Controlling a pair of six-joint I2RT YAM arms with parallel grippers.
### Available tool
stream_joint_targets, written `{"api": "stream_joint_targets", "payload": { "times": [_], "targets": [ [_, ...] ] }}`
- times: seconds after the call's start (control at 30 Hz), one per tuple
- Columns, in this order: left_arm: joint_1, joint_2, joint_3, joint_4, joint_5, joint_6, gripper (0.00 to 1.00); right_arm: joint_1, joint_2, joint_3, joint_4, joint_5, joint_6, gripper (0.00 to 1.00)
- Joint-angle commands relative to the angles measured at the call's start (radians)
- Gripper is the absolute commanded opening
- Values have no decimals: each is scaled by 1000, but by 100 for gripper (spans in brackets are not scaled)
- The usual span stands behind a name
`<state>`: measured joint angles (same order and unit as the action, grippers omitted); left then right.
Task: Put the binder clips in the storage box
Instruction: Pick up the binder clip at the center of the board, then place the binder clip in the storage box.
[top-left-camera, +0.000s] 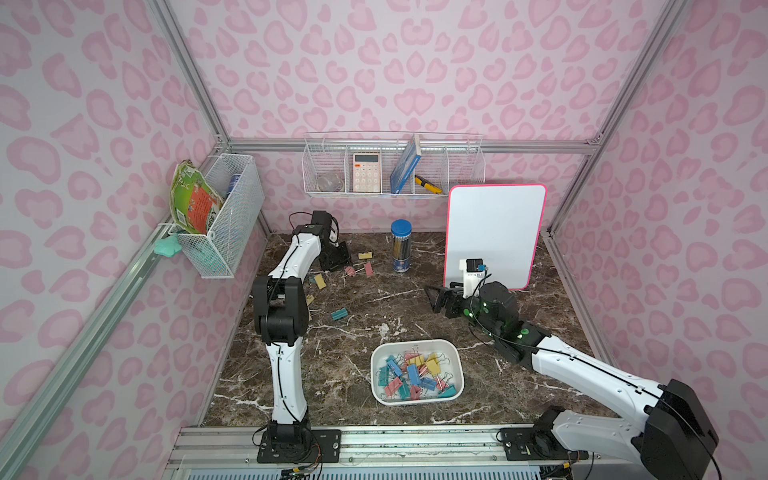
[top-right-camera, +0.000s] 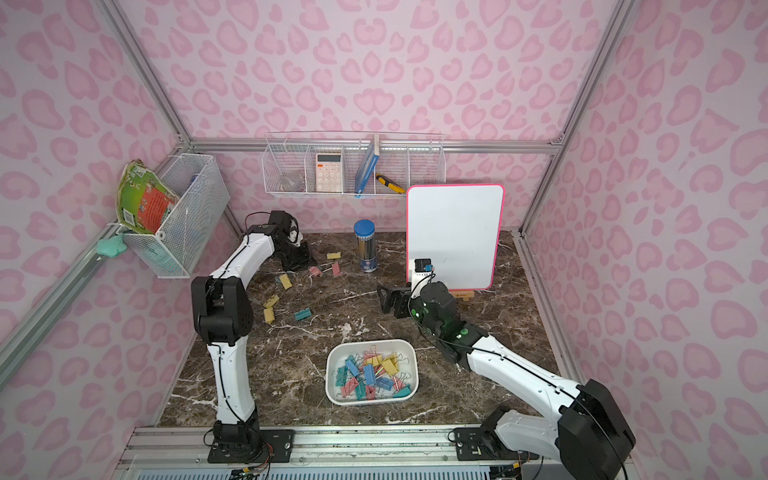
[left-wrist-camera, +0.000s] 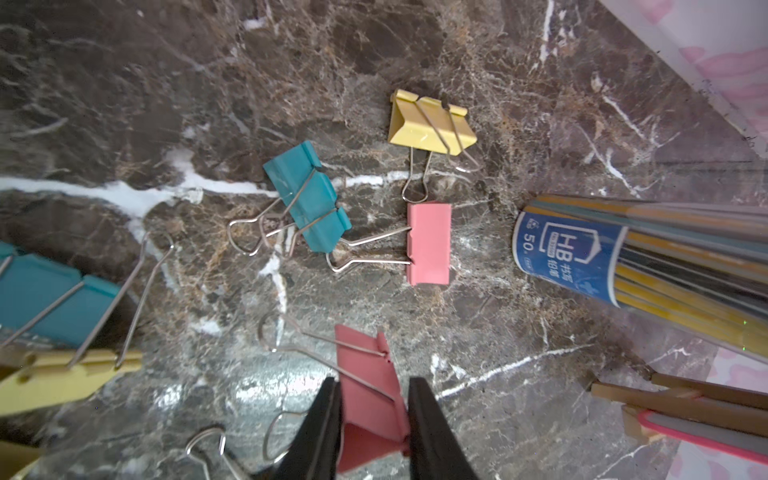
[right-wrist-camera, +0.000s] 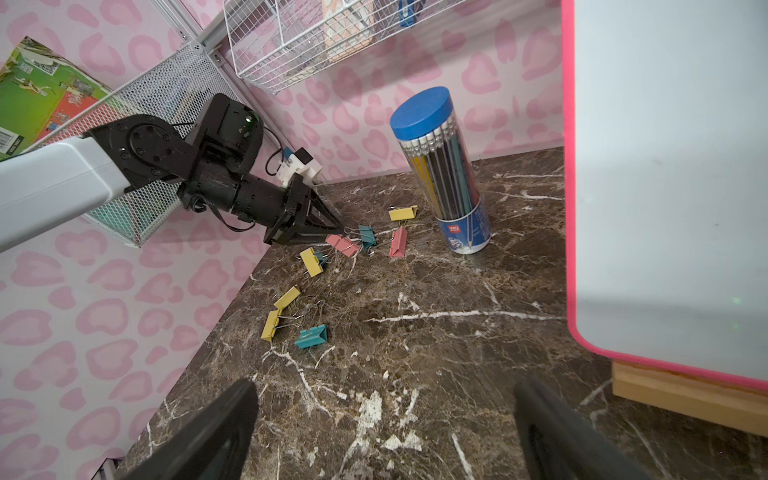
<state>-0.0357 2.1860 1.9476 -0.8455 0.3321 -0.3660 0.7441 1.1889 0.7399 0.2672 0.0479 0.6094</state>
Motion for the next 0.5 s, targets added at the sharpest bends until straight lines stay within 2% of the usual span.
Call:
{"api": "stream_joint_targets", "payload": {
  "times": [0.0,0.3,0.47],
  "targets": [
    [-4,-68,-22,-29,42,-20,11,1,3,0,39,8,8,98],
    [-110,-451,-240,11,197,-39,11,-2,24,11,49,4,13,98],
    [-239,-679,-380,25,242,17,11,-31,40,12,72,-32,34,98]
  ]
}}
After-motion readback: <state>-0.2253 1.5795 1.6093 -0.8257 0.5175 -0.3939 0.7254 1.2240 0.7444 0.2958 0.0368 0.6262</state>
